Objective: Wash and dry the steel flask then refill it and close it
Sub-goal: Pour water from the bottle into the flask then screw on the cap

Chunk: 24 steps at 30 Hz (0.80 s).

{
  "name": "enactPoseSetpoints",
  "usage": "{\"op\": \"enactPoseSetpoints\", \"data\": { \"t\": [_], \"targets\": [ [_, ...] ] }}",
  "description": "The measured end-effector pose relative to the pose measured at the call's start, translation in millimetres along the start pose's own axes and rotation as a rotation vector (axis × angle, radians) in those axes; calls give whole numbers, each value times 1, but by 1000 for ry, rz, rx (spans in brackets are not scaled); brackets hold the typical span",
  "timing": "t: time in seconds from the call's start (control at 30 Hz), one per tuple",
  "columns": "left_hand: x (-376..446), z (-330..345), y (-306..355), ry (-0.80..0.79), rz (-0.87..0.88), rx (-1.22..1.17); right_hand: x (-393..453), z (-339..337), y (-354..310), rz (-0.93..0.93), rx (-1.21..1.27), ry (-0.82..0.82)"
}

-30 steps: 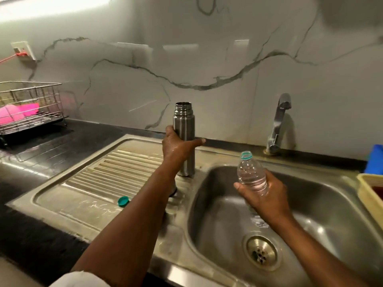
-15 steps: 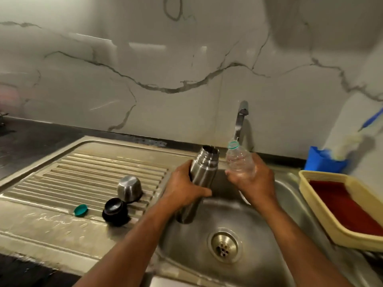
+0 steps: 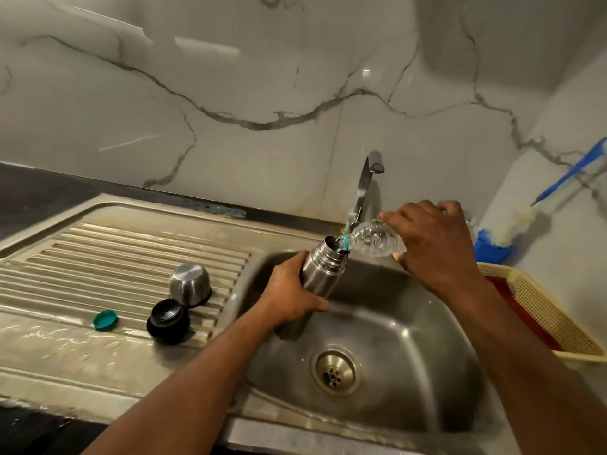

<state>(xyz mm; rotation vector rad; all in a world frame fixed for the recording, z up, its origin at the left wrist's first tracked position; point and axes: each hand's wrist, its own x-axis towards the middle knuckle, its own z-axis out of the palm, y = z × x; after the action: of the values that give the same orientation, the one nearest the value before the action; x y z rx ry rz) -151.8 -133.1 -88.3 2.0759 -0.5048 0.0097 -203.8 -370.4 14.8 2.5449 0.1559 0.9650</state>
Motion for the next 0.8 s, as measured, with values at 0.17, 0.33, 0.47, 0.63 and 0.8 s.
{"op": "enactPoseSetpoints", "data": {
  "t": [0.17,0.33,0.47,0.63,0.8],
  "targets": [
    [0,1,3,50,-18,-107,23,-21,5,-151,-69,75],
    [3,2,2,81,-25,-152,38,-34,7,-260,-114,117],
    [4,2,1,85,-24,-165,44,-44,8,-304,-145,94],
    [3,3,2,74,-19,-162,49,-50,8,-341,-188,60],
    [4,5,0,73,-15,-157,58,-61,10,-386,-225,56]
  ]
}}
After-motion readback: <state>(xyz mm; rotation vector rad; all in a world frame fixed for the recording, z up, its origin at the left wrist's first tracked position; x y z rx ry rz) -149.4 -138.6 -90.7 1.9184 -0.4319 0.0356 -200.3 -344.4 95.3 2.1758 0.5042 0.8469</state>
